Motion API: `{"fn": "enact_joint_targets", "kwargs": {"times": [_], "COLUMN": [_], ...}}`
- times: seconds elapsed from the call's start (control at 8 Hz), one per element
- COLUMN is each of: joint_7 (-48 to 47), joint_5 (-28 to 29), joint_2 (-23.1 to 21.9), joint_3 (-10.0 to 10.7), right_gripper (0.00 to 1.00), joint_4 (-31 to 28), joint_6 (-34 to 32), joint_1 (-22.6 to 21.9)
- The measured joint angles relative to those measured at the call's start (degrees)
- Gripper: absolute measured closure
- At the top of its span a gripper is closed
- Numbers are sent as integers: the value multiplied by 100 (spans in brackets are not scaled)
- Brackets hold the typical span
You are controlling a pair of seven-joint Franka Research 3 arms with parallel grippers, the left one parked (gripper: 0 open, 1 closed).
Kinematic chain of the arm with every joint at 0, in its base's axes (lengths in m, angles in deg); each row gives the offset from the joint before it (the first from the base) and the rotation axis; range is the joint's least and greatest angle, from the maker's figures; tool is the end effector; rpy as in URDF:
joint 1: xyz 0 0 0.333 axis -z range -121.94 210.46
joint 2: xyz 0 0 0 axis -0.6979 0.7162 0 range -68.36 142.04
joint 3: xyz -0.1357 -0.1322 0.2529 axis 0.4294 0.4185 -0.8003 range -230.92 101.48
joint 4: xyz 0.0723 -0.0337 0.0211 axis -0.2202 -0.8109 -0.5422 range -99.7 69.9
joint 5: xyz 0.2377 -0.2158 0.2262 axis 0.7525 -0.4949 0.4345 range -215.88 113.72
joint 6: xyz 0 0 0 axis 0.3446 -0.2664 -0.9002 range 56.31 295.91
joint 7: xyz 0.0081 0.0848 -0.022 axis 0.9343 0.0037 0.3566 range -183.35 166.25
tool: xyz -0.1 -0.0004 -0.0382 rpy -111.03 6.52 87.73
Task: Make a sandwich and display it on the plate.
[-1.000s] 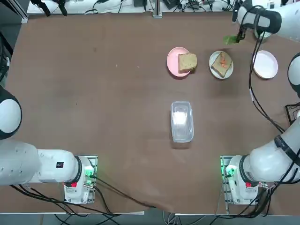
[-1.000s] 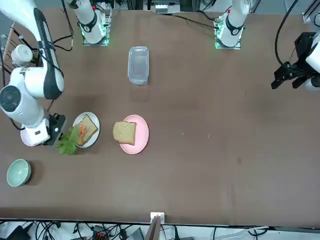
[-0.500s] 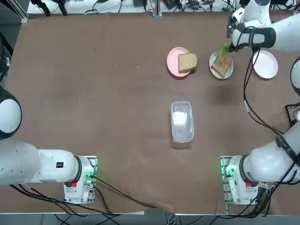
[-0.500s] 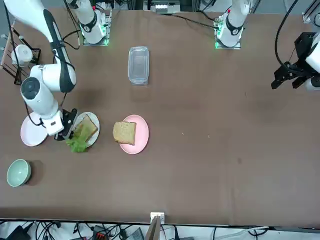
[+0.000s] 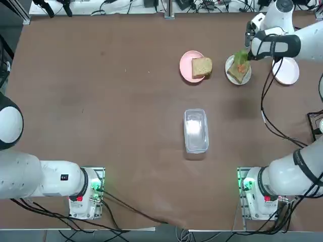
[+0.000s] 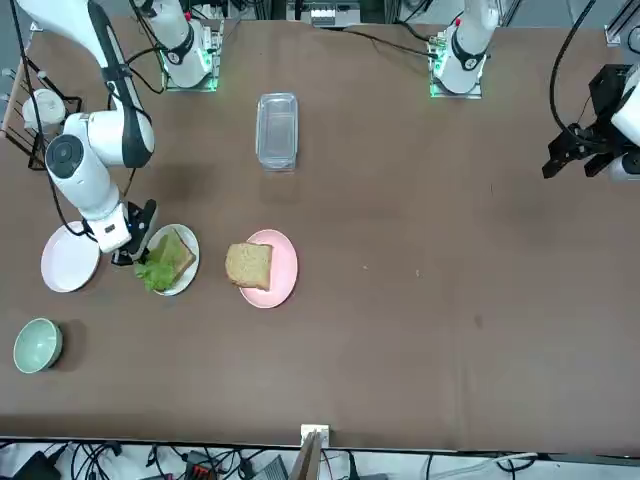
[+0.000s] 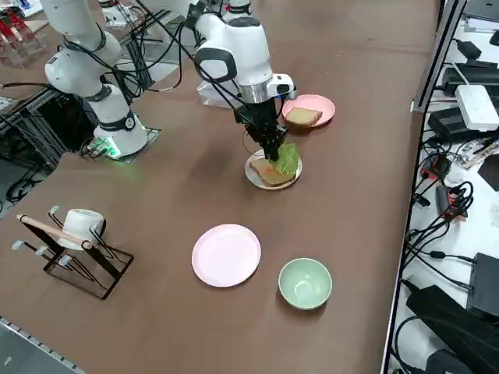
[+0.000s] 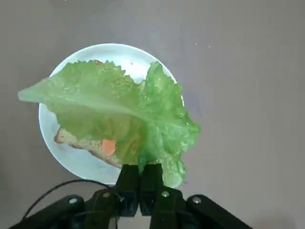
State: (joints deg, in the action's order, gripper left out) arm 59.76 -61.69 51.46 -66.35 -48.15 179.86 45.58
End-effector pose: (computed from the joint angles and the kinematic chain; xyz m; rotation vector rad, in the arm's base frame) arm 0.5763 0.0066 0.2889 2.3168 1.8480 0.1171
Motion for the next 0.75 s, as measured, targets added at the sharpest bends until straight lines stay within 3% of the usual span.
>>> {"fn": "enact_joint_targets", "kwargs": {"times": [0.75], "joint_7": [20], "joint_5": [-120], "joint_2": [189], "joint_3": [1], "right_gripper": [92], "joint_4": [-197], "joint_6": [346], "joint_1": [2]}}
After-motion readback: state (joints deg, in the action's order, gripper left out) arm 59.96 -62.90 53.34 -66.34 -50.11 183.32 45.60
